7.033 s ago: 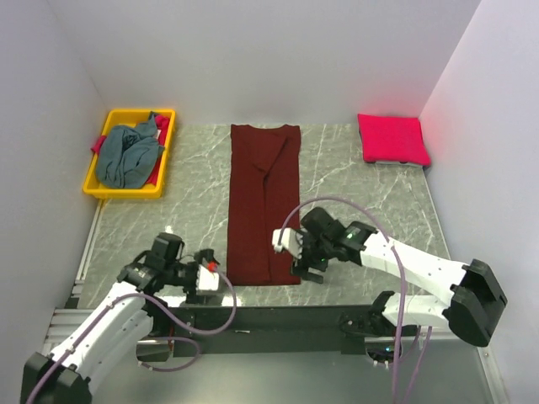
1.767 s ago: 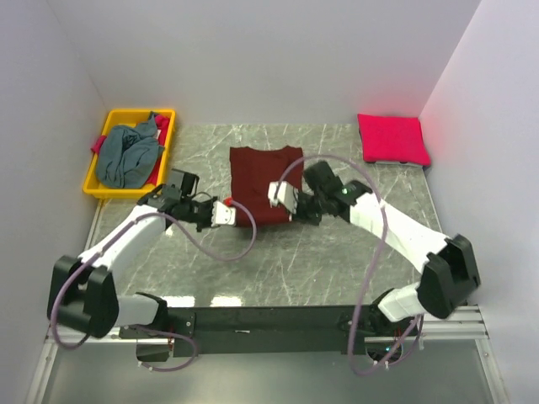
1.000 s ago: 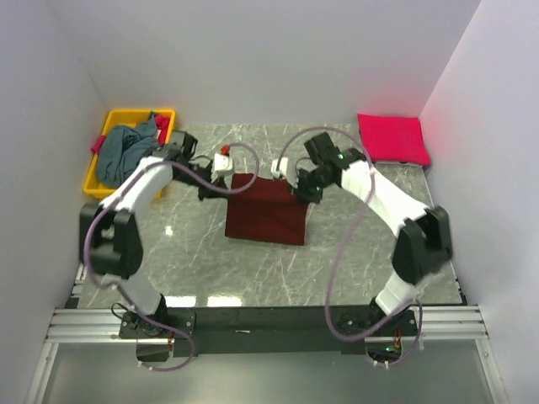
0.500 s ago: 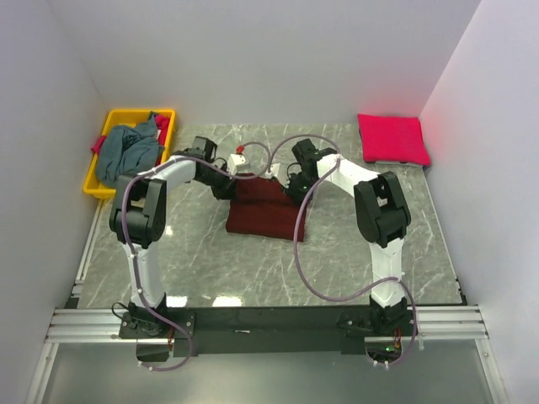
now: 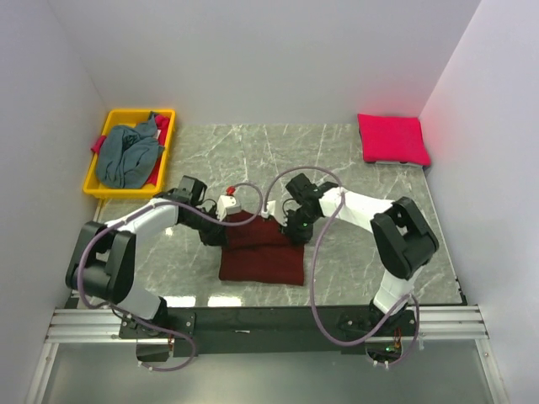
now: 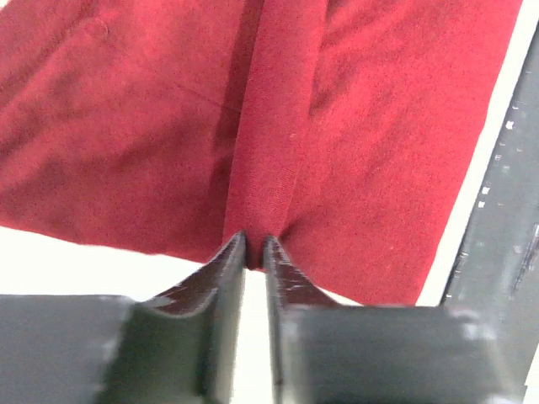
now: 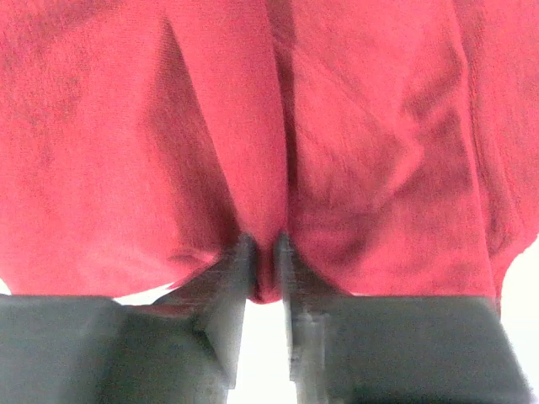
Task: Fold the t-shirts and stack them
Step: Fold the tshirt
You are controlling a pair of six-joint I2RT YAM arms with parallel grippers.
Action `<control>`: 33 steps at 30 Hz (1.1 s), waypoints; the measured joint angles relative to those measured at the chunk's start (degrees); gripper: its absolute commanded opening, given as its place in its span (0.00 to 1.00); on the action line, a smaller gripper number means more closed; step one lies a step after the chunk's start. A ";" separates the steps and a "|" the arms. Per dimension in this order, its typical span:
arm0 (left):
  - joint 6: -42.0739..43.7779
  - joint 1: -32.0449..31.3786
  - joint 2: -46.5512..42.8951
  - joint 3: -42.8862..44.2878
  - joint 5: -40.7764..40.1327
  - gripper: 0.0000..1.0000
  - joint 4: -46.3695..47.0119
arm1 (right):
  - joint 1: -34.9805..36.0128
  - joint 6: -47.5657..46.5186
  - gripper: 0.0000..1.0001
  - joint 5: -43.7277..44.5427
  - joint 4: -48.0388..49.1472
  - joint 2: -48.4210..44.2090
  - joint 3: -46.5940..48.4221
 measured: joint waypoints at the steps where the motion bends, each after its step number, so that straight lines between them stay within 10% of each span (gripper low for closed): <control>1: -0.31 -0.37 -1.14 -0.94 0.00 0.33 -0.17 | -0.02 0.85 0.36 -0.50 -0.63 -1.01 -0.76; 4: -1.14 -0.55 -3.30 -1.46 0.35 0.53 -0.72 | -1.14 2.89 0.48 -1.86 -3.06 -3.50 -0.76; 10: -1.42 -0.52 -7.76 1.90 0.81 0.62 0.94 | -7.80 9.84 0.50 -10.91 -7.82 -4.48 8.90; 33: 5.92 -15.15 8.94 9.31 -1.84 0.58 11.89 | -9.88 50.05 0.28 -32.37 9.29 20.92 19.50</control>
